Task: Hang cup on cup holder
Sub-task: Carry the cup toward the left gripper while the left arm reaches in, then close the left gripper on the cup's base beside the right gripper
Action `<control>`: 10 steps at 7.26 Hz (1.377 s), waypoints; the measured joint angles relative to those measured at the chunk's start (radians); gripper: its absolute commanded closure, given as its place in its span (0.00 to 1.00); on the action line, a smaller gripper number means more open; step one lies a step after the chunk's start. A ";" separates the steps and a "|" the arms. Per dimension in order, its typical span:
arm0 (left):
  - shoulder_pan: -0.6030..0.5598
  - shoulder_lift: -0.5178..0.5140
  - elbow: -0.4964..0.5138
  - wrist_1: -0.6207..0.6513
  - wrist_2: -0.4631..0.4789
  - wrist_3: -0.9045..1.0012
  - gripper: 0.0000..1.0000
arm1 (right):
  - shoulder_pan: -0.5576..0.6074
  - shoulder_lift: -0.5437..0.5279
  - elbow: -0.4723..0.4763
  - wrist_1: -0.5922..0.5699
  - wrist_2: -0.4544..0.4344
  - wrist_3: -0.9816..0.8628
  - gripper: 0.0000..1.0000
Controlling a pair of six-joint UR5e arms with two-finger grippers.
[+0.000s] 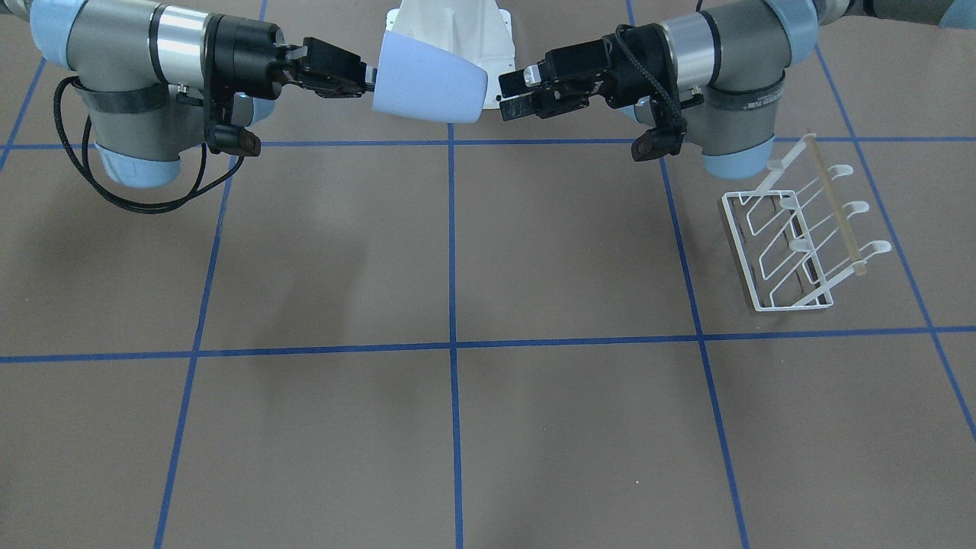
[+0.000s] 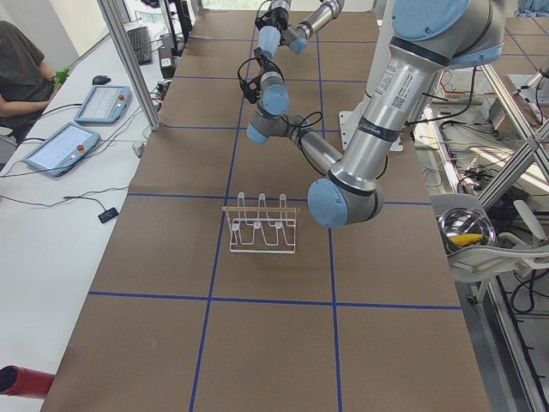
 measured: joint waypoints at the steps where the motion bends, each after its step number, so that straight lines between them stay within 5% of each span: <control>1: 0.004 -0.004 -0.003 -0.008 0.001 -0.018 0.02 | -0.009 0.002 -0.002 0.017 0.000 0.000 1.00; 10: 0.046 -0.013 -0.031 -0.065 0.002 -0.077 0.02 | -0.086 0.002 -0.030 0.160 -0.072 0.000 1.00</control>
